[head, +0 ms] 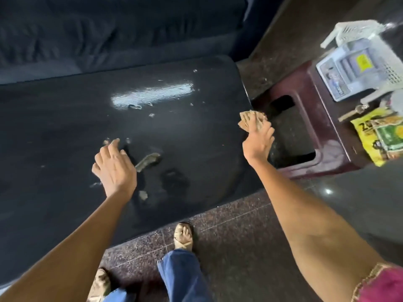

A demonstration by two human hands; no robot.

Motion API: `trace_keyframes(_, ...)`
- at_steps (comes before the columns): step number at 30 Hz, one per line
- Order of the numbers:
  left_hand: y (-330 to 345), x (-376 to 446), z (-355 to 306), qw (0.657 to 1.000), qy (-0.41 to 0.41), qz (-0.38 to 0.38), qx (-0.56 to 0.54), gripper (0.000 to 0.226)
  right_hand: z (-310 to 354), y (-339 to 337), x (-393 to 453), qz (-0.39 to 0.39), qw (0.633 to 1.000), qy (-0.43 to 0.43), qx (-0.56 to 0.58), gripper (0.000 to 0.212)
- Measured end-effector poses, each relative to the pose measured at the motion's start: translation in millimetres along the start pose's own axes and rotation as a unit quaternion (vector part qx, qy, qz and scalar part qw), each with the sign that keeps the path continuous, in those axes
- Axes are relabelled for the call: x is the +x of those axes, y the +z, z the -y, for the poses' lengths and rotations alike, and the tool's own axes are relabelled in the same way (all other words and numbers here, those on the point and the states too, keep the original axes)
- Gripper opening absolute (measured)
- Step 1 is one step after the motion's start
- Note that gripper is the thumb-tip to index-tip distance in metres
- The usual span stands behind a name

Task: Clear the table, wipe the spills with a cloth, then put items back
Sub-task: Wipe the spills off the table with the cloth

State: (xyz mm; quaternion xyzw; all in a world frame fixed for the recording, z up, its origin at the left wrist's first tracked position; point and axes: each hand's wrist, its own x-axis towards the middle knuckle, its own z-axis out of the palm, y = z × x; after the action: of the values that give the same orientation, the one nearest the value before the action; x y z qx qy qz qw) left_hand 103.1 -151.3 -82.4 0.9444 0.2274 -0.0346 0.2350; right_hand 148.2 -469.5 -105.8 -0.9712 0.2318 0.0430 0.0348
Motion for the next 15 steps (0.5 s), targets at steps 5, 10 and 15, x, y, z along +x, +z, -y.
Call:
trace_keyframes(5, 9, -4, -10, 1.000, 0.016, 0.007, -0.012, 0.038, -11, 10, -33, -0.001, 0.989, 0.142, 0.035, 0.076)
trace_keyframes(10, -13, -2, 38, 1.000, 0.006, 0.001, -0.016, 0.038, 39, 16, -78, 0.001, 0.982, 0.184, 0.028, 0.074)
trace_keyframes(15, -65, 2, 124, 1.000, -0.021, -0.014, -0.007, 0.039, 137, 23, -141, 0.024, 0.989, 0.135, 0.050, 0.080)
